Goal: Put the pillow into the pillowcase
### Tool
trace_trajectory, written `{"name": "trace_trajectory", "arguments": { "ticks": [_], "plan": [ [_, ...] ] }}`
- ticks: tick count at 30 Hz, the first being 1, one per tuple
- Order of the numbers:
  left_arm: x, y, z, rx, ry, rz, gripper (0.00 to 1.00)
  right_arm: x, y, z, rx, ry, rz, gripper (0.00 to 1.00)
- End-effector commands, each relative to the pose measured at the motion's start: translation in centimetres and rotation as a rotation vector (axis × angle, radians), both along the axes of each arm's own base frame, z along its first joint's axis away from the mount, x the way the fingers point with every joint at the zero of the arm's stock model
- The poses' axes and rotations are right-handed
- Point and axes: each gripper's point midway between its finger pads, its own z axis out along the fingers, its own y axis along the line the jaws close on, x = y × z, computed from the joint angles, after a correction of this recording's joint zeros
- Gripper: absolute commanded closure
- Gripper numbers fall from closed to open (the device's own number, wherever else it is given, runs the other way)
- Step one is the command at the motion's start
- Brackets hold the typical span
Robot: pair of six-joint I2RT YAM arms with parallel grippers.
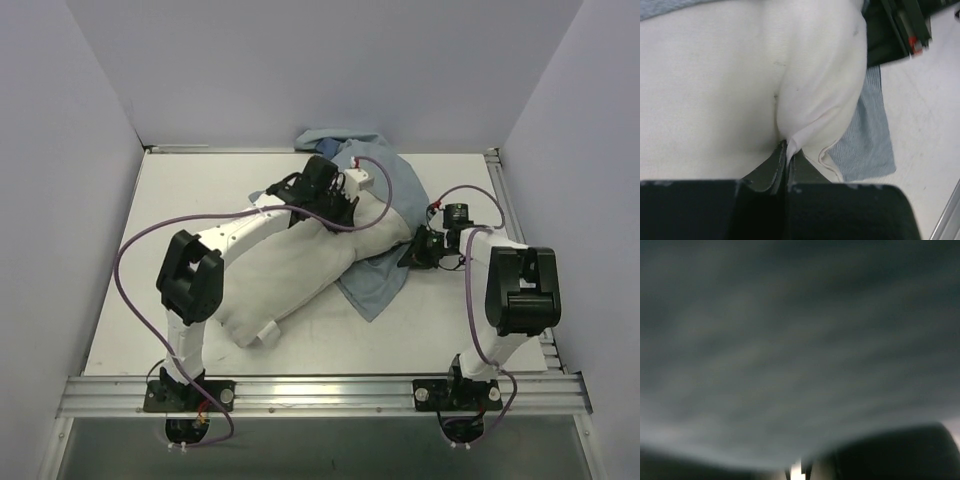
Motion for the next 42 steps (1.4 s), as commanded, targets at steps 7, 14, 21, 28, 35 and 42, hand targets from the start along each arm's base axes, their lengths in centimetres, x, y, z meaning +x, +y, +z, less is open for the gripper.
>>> {"name": "trace_trajectory", "arguments": {
  "ticks": [7, 14, 21, 28, 35, 42],
  "plan": [
    [10.4, 4.0, 14.5, -0.336, -0.184, 0.501, 1.00, -5.0, 14.6, 17.1, 0.228, -0.347, 0.402, 1.00],
    [11.9, 7.6, 22.7, -0.376, -0.391, 0.701, 1.00, -5.9, 19.4, 22.7, 0.307, -0.389, 0.556, 1.00],
    [9.8, 7.6, 18.7, -0.301, -0.334, 0.647, 1.00, 0.1, 15.0, 17.0, 0.244, -0.234, 0.349, 1.00],
    [1.5, 7.6, 7.1, -0.241, -0.066, 0.567, 1.00, 3.6, 18.9, 18.0, 0.216, -0.374, 0.482, 1.00],
    [0.8, 11.4, 6.6, -0.231, -0.077, 0.685, 1.00, 3.1, 22.2, 16.5, 0.249, -0.291, 0.534, 0.97],
    [1.4, 8.4, 4.0, -0.325, 0.039, 0.641, 1.00, -5.4, 15.1, 14.2, 0.175, -0.194, 0.571, 0.61]
  ]
}}
